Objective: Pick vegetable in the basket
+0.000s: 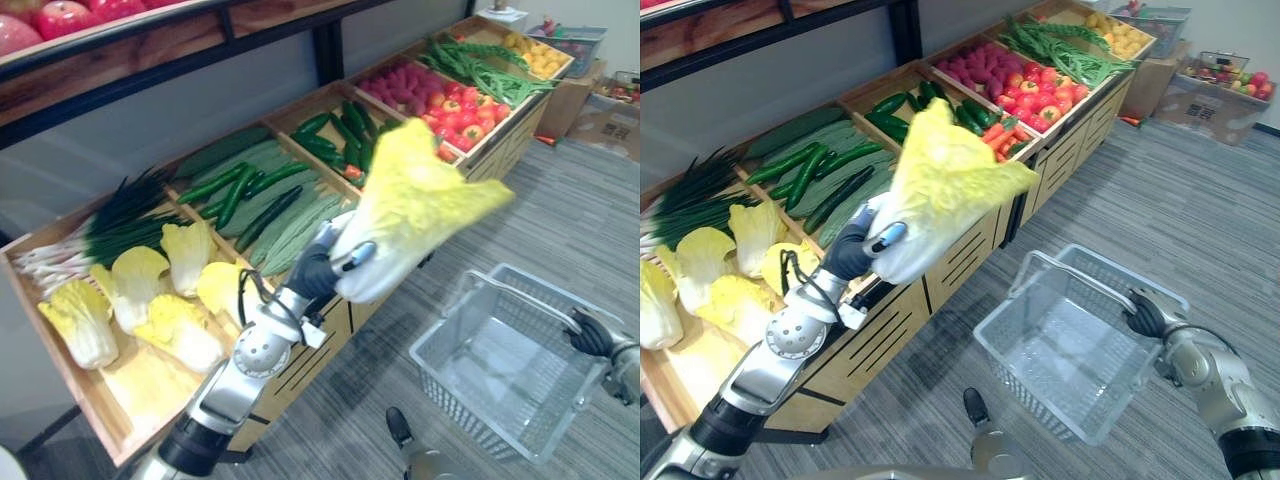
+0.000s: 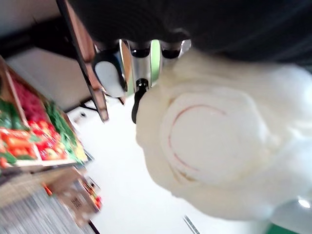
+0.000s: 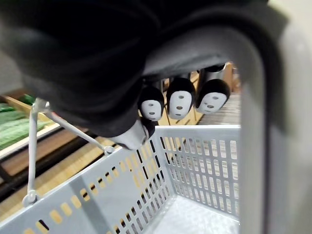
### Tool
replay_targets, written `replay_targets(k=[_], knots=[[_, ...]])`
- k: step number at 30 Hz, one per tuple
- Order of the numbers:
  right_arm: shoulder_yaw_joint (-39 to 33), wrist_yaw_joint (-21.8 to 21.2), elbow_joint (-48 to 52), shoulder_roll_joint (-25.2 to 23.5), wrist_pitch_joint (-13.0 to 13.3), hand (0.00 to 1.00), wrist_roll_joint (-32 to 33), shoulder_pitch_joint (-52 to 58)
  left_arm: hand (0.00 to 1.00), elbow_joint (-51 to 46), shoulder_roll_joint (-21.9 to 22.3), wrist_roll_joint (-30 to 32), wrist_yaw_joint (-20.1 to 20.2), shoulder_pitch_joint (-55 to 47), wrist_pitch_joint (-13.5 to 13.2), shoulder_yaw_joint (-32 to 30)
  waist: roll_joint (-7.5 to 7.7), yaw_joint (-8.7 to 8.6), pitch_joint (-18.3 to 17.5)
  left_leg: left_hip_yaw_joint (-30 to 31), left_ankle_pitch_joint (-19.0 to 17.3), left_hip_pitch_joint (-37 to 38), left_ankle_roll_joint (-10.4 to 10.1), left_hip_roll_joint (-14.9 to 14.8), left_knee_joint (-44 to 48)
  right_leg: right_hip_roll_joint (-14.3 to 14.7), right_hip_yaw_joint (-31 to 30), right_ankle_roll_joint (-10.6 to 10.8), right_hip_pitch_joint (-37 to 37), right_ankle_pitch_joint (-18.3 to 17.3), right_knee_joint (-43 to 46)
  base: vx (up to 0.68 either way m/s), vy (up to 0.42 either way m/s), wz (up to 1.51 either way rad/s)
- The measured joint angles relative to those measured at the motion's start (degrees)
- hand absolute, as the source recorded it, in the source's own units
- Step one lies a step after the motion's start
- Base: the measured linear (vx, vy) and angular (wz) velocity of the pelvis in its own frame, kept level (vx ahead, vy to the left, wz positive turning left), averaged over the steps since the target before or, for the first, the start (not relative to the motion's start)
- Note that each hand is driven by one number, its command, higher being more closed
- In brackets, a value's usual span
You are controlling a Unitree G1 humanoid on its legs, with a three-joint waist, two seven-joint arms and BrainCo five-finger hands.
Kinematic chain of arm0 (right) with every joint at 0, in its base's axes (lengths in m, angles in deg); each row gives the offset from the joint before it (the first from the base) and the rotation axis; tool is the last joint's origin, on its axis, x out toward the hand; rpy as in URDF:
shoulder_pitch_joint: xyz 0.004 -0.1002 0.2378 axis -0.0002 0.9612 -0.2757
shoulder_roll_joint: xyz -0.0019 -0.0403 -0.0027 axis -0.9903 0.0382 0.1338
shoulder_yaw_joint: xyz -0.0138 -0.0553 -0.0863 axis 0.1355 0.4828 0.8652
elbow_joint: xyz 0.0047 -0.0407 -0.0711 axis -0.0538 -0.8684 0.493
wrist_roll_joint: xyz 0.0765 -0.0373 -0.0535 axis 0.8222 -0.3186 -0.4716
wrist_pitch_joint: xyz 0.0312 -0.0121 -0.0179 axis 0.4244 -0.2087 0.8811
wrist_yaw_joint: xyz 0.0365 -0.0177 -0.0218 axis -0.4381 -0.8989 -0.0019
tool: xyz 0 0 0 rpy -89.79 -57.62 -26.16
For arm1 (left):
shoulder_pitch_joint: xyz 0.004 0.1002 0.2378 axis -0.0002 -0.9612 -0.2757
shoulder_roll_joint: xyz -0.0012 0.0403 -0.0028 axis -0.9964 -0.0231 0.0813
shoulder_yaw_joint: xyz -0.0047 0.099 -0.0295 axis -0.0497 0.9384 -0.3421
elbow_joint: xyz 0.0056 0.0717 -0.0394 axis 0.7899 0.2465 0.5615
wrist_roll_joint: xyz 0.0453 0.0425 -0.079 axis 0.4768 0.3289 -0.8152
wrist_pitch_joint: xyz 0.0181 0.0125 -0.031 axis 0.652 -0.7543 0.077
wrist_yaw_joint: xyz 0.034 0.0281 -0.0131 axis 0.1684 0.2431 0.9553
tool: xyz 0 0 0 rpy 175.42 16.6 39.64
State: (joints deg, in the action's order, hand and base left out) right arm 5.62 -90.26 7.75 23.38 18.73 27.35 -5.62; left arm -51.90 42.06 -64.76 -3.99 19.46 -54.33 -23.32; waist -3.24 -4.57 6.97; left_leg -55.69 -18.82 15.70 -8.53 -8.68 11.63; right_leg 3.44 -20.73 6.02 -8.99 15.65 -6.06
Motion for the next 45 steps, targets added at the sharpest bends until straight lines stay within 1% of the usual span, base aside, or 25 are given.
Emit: replay_targets(k=[1, 3, 4, 5, 6, 8, 9, 12, 15, 16, 18, 20, 23, 28, 31, 33, 34, 36, 38, 41, 42, 43, 45], knots=[[0.69, -0.02, 0.90, 0.61, 0.50, 1.00, 0.38, -0.04, 1.00, -0.04, -0.42, -0.86, 0.51, 1.01, -0.20, 1.30, -0.12, 0.11, -0.09, -0.60, -0.24, 0.25, -0.22, -0.29, 0.39, 0.42, -0.41, 0.00, -0.03, -0.02, 0.00, 0.07, -0.071, -0.44], [3.48, -0.07, 4.49, 2.50, 1.95, 1.00, 1.76, -0.47, 1.00, -0.16, -2.46, -3.72, 2.69, 3.92, -1.75, 6.39, -0.70, 0.09, -0.88, -2.87, -0.88, 0.51, -1.07, -1.28, 1.46, 1.78, -2.00, -0.07, -0.51, -0.10, 0.03, 0.06, -0.065, -0.45], [4.16, -0.07, 5.32, 3.10, 2.31, 1.00, 2.13, -0.54, 1.00, -0.17, -2.96, -4.39, 3.14, 4.55, -2.04, 7.83, -0.83, 0.06, -1.30, -3.52, -0.95, 0.53, -1.17, -1.42, 1.68, 2.05, -2.29, -0.07, -0.87, -0.10, 0.08, 0.07, -0.053, -0.44], [4.89, -0.26, 6.44, 3.60, 3.03, 1.00, 2.76, -0.78, 1.00, -0.16, -4.00, -6.86, 4.63, 6.07, -2.30, 10.68, -1.06, 0.03, -1.52, -4.59, -1.09, 0.86, -1.41, -1.67, 1.89, 2.66, -3.14, -0.08, -0.96, -0.09, 0.15, 0.08, -0.046, -0.40], [5.02, -0.51, 7.42, 3.60, 3.33, 1.00, 2.78, -0.90, 1.00, -0.16, -4.69, -8.03, 5.78, 7.31, -2.53, 12.90, -1.23, 0.01, -1.64, -5.50, -1.27, 1.32, -1.71, -2.12, 2.32, 3.23, -3.66, -0.11, -0.92, -0.06, 0.30, 0.08, -0.046, -0.37], [5.63, -0.94, 8.01, 4.30, 3.45, 1.00, 4.43, -1.12, 1.00, -0.15, -5.27, -10.05, 7.33, 8.57, -2.89, 15.75, -1.47, -0.04, -2.07, -6.73, -1.56, 1.59, -2.21, -2.55, 2.73, 4.04, -4.65, -0.08, -0.92, -0.08, 0.36, 0.05, -0.041, -0.33], [6.79, -1.09, 8.30, 5.68, 3.45, 1.00, 5.23, -1.12, 1.00, -0.16, -5.62, -10.20, 8.12, 9.00, -3.43, 17.39, -1.67, -0.07, -2.45, -7.29, -1.61, 1.79, -2.31, -2.65, 2.74, 4.37, -5.02, 0.00, -0.94, -0.15, 0.37, 0.06, -0.031, -0.30], [7.91, -1.67, 9.77, 7.15, 3.40, 1.00, 7.87, -1.13, 1.00, -0.15, -6.99, -12.13, 9.97, 10.53, -3.95, 21.68, -1.70, -0.22, -2.56, -8.74, -1.72, 2.52, -2.50, -2.68, 2.83, 4.95, -5.86, 0.03, -0.97, -0.17, 0.59, 0.05, -0.011, -0.21], [8.73, -2.27, 10.47, 7.53, 3.31, 1.00, 10.70, -1.20, 1.00, -0.11, -8.03, -12.13, 11.03, 11.02, -4.68, 23.59, -1.44, -0.66, -3.33, -9.71, -1.76, 2.50, -2.58, -2.61, 2.95, 5.42, -6.64, 0.04, -1.77, -0.19, 1.19, 0.05, -0.005, -0.18], [8.91, -2.46, 11.61, 7.56, 3.31, 1.00, 11.61, -1.19, 1.00, 0.06, -8.89, -12.26, 11.63, 11.09, -5.05, 24.48, -1.44, -1.36, -3.43, -9.81, -1.77, 2.60, -2.59, -2.62, 3.01, 5.52, -6.73, 0.04, -1.76, -0.19, 1.29, 0.05, -0.006, -0.10], [9.06, -2.49, 14.02, 7.59, 3.43, 1.00, 13.15, -1.21, 1.00, 1.08, -9.51, -12.25, 12.20, 11.15, -5.24, 25.76, -1.59, -1.59, -3.87, -10.64, -1.88, 2.97, -2.79, -2.66, 3.26, 5.95, -7.48, 0.04, -1.77, -0.19, 1.46, 0.07, 0.000, -0.22], [10.10, -2.50, 15.53, 7.89, 4.02, 1.00, 15.35, -1.87, 1.00, 2.54, -9.88, -12.16, 12.65, 11.16, -5.77, 26.96, -1.52, -1.68, -4.09, -11.55, -2.01, 3.45, -3.00, -2.75, 3.53, 6.42, -7.87, -0.20, -1.75, -0.38, 2.10, 0.05, 0.002, -0.21], [11.34, -2.78, 17.58, 7.89, 4.76, 1.00, 16.34, -2.48, 1.00, 5.28, -10.06, -11.98, 13.02, 11.26, -5.86, 28.24, -1.05, -2.48, -5.03, -11.49, -2.01, 3.46, -3.01, -2.77, 3.52, 6.42, -7.66, -0.59, -1.76, -0.64, 2.30, 0.03, -0.005, 0.02], [11.49, -4.58, 20.25, 7.89, 5.54, 1.00, 17.89, -2.51, 1.00, 11.87, -9.73, -8.58, 13.12, 11.70, -5.95, 30.33, -0.67, -2.96, -6.05, -11.31, -2.01, 3.44, -3.01, -2.76, 3.53, 6.26, -7.33, -0.61, -1.75, -0.65, 2.50, 0.05, 0.002, 0.03], [11.77, -4.94, 20.93, 7.83, 5.57, 1.00, 18.35, -2.52, 1.00, 17.69, -7.74, -4.45, 13.44, 12.58, -5.93, 31.19, -0.59, -3.06, -6.10, -11.20, -2.01, 3.43, -3.01, -2.76, 3.50, 6.21, -7.19, -0.52, -1.75, -0.59, 2.58, 0.06, 0.016, 0.02], [12.79, -4.95, 21.08, 7.77, 5.56, 1.00, 18.35, -2.87, 1.00, 22.91, -5.72, -0.05, 13.51, 13.50, -5.91, 31.96, -0.55, -3.21, -6.11, -11.11, -2.01, 3.38, -3.01, -2.82, 3.45, 6.21, -7.02, -0.37, -1.76, -0.48, 2.55, 0.07, 0.017, 0.02], [13.22, -4.96, 21.08, 7.70, 5.55, 1.00, 18.36, -3.15, 1.00, 24.29, -5.24, 1.07, 13.52, 13.92, -5.89, 32.33, -0.55, -3.24, -6.11, -11.11, -2.01, 3.37, -3.01, -2.82, 3.45, 6.21, -7.02, -0.37, -1.76, -0.48, 2.53, 0.08, 0.019, 0.01], [13.39, -5.34, 21.10, 7.01, 5.54, 1.00, 18.35, -3.41, 1.00, 29.03, -3.49, 6.07, 13.48, 14.95, -5.83, 32.92, -0.54, -3.39, -6.10, -11.12, -2.01, 3.31, -3.02, -2.85, 3.44, 6.21, -7.02, -0.36, -1.77, -0.47, 2.37, 0.08, 0.019, 0.00], [13.41, -6.39, 21.30, 6.96, 5.54, 1.00, 18.35, -3.42, 1.00, 31.13, -2.73, 9.42, 13.45, 15.29, -5.81, 32.97, -0.54, -3.49, -6.10, -11.13, -2.01, 3.26, -3.02, -2.87, 3.42, 6.21, -7.02, -0.36, -1.81, -0.46, 2.29, 0.06, 0.016, 0.00], [13.43, -7.20, 21.45, 6.94, 5.52, 1.00, 18.35, -3.66, 1.00, 35.36, -0.99, 12.12, 13.15, 15.78, -5.73, 32.86, -0.40, -3.61, -6.01, -11.24, -2.02, 3.24, -3.01, -2.84, 3.34, 6.21, -7.10, -0.44, -1.89, -0.57, 2.25, 0.05, 0.014, -0.01], [13.61, -7.32, 21.45, 6.58, 5.49, 1.00, 18.35, -3.93, 1.00, 36.95, -0.82, 13.40, 13.08, 15.78, -5.73, 32.53, -0.05, -4.08, -5.78, -11.26, -2.03, 3.22, -3.02, -2.81, 3.17, 6.17, -6.99, -0.89, -1.92, -0.87, 2.20, 0.05, 0.014, 0.00], [14.27, -7.69, 21.48, 6.05, 5.45, 1.00, 18.35, -4.29, 0.00, 38.24, -0.53, 14.66, 12.98, 15.79, -5.75, 31.96, -0.06, -4.52, -5.78, -11.33, -2.03, 3.23, -3.03, -2.77, 2.92, 6.17, -6.81, -0.93, -1.98, -0.90, 2.19, 0.05, 0.013, 0.01], [15.04, -8.29, 21.48, 5.48, 4.90, 1.00, 18.42, -4.63, 0.00, 40.50, 0.82, 16.25, 12.70, 15.84, -5.66, 30.46, 0.16, -4.81, -5.63, -11.49, -1.99, 2.99, -3.04, -2.66, 2.70, 6.17, -6.70, -1.00, -2.44, -0.94, 2.21, 0.05, 0.016, -0.02]])
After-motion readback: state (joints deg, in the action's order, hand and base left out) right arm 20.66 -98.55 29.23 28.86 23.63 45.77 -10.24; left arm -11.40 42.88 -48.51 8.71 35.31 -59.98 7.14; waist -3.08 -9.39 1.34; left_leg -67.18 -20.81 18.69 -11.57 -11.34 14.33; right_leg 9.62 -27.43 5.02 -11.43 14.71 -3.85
